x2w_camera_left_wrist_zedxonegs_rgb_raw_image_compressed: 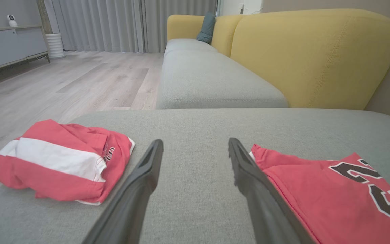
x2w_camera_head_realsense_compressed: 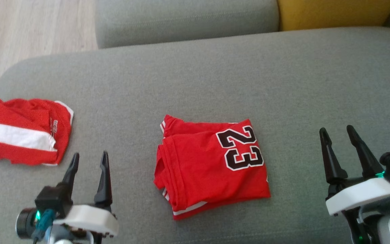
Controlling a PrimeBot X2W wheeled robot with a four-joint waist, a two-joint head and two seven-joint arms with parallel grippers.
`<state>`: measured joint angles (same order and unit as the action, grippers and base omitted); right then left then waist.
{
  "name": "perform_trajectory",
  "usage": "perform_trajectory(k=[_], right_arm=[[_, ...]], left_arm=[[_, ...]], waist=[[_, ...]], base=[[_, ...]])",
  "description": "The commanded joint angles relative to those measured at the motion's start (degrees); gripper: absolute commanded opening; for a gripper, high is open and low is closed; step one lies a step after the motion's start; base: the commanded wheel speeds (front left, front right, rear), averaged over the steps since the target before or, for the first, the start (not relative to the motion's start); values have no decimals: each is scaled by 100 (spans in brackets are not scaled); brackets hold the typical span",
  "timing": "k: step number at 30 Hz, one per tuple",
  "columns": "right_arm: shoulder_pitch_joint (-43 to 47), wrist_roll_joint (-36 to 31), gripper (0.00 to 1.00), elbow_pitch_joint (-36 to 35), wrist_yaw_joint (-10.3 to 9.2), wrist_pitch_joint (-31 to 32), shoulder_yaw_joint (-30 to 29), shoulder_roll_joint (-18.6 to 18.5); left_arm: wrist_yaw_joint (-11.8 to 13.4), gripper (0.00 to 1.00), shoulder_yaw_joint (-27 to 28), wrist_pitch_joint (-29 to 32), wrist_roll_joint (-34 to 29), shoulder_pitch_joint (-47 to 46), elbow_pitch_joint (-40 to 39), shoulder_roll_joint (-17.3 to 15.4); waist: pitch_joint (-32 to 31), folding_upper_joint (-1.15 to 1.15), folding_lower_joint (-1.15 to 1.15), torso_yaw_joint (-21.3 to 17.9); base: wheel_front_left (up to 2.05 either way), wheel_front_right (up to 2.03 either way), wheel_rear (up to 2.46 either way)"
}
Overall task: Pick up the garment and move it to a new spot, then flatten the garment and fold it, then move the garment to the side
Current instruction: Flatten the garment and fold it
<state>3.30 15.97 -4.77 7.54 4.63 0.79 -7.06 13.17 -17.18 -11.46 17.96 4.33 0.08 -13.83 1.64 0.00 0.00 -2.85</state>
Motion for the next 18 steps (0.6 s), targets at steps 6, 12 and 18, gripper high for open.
perform_trajectory(k=[6, 12, 18], right_arm=[[-48, -67, 100, -266, -5, 57, 99, -22], [-32, -84, 100, -310, -5, 89, 83, -5], [-45, -86, 100, -292, -5, 107, 73, 6]], left_arm=[[63, 100, 263, 73, 37, -88, -269, -156], [97, 100, 257, 94, 37, -89, -300, -181], [128, 100, 244, 96, 27, -111, -321, -198]], waist=[[-116, 0, 0, -23], [-102, 0, 0, -9], [-88, 0, 0, -7]], base=[[0, 0, 0], [0, 0, 0], [0, 0, 0]])
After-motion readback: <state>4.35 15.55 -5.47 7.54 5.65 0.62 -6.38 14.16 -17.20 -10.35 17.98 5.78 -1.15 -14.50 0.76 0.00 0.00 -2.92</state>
